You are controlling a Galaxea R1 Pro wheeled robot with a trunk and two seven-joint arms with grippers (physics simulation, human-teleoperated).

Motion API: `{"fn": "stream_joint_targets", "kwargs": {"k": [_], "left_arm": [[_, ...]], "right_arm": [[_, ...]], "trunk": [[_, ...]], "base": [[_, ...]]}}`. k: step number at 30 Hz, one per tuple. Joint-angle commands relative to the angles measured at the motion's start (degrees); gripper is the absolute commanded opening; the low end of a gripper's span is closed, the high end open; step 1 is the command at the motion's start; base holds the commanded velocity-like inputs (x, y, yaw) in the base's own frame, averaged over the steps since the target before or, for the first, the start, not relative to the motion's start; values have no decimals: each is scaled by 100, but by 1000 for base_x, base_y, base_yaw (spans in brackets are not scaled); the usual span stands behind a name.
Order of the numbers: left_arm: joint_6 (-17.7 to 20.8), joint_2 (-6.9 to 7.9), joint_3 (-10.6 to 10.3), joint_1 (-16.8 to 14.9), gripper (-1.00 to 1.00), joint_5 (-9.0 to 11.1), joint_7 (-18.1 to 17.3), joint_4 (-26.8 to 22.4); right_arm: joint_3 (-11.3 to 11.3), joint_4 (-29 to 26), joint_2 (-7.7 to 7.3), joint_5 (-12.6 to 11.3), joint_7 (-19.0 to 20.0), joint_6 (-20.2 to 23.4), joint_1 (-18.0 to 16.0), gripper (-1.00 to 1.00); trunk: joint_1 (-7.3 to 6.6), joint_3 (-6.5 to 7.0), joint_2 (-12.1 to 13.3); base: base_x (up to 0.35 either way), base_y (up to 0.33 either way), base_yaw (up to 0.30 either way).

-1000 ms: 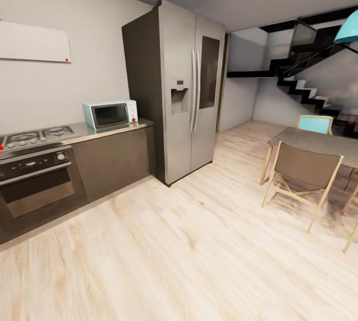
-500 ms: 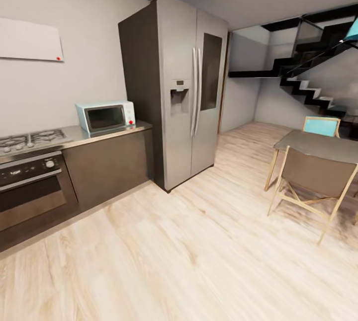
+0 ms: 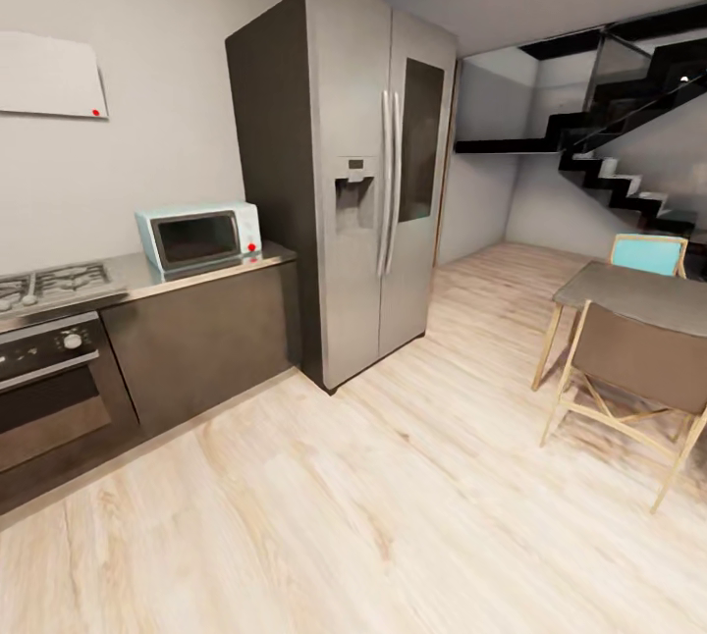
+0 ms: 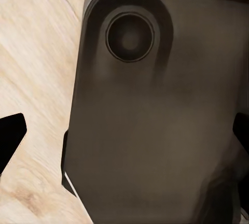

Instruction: In the kitchen, take the popcorn bag from the countertop, put it into the microwave, and heat it until the popcorn is cooked so the cooked popcorn ends up inside the bag.

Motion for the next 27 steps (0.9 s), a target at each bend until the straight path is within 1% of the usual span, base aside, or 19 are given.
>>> {"fn": "stream_joint_targets", "kwargs": {"k": [1,27], "left_arm": [[-9,0,0,1,100,32,2,-5],[-9,10,0,1,100,32,2,-5]], "right_arm": [[2,6,3,4,-19,-20,-3,100],[2,4,12,12,-19,-14,-6,100]], "trunk": [[3,-5,-2],[3,-5,-2]], "base": [[335,0,0],[335,0,0]]}}
